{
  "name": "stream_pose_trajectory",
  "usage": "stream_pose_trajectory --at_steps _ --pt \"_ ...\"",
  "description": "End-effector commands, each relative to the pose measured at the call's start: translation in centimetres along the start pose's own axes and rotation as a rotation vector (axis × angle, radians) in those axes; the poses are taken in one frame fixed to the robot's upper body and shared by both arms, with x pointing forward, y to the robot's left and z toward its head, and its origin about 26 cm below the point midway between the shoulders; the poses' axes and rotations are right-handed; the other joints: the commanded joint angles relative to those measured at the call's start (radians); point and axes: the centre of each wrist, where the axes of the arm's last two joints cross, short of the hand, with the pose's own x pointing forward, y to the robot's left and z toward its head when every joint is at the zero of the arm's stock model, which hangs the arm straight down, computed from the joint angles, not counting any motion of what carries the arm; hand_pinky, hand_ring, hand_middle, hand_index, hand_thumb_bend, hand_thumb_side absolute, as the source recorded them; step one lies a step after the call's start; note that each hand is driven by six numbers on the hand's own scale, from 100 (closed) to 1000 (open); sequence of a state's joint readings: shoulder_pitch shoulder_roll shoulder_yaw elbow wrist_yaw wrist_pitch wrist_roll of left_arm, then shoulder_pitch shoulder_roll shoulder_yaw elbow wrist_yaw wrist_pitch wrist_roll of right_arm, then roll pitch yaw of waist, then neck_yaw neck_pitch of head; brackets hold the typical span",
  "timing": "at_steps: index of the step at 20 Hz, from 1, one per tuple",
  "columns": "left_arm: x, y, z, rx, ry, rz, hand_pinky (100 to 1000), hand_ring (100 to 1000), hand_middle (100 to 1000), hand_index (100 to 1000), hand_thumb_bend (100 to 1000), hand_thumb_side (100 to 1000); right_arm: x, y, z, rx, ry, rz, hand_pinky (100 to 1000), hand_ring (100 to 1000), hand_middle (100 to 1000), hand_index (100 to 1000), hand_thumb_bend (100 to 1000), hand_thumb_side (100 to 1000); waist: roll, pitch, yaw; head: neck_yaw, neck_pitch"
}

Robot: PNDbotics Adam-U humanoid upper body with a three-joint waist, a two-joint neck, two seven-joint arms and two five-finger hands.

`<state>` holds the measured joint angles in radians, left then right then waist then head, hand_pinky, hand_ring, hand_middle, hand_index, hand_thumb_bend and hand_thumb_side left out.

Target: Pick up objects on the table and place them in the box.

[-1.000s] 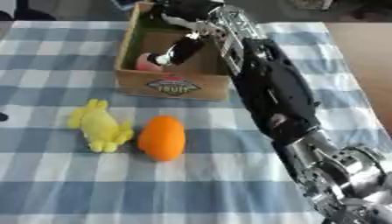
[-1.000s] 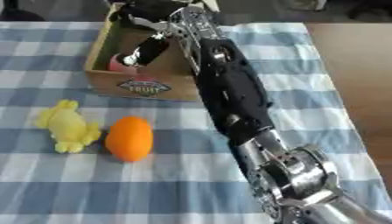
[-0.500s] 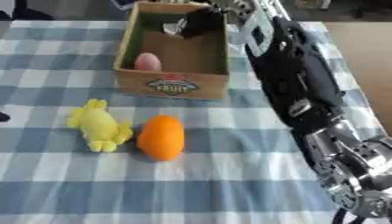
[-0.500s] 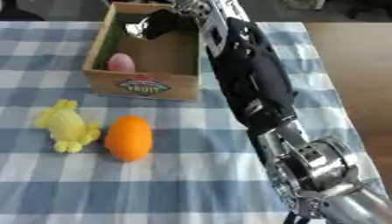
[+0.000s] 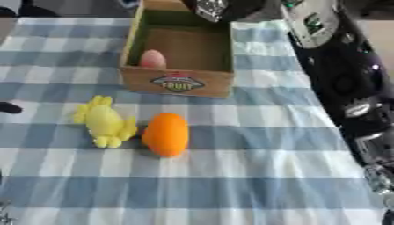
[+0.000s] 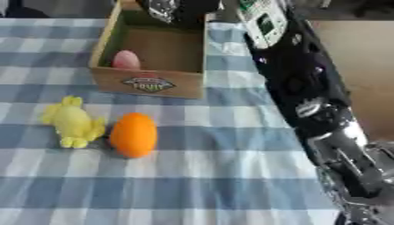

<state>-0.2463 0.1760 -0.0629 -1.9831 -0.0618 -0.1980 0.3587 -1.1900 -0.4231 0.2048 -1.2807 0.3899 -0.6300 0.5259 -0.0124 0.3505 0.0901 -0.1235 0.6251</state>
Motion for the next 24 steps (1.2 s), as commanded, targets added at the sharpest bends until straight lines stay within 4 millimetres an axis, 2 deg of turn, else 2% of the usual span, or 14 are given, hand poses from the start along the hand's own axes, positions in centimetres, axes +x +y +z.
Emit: stream_pose_trajectory --at_steps 1,11,18,24 --pt "0.5 0.5 -0.5 0.007 -0.034 -0.018 455 745 695 786 100 768 2.0 -2.3 0.4 0.087 -0.166 0.079 878 965 784 929 171 750 0.006 -0.03 -0.003 0.007 0.01" --pt "0.6 0.7 -0.6 0.019 -0.043 -0.028 455 744 695 786 100 762 4.6 -1.4 1.0 0.204 -0.294 0.028 897 967 771 934 238 740 0.013 -0.036 -0.01 0.011 0.013" --pt "0.6 0.7 -0.8 0.035 -0.049 -0.029 456 744 695 786 100 761 5.8 0.8 1.7 0.305 -0.338 -0.031 922 975 761 935 294 721 0.015 -0.038 -0.015 0.01 0.017" --pt "0.6 0.7 -0.8 0.034 -0.048 -0.029 456 744 694 786 100 762 6.2 3.9 0.9 0.389 -0.365 -0.029 929 978 762 935 296 700 0.011 -0.04 -0.016 -0.002 0.021"
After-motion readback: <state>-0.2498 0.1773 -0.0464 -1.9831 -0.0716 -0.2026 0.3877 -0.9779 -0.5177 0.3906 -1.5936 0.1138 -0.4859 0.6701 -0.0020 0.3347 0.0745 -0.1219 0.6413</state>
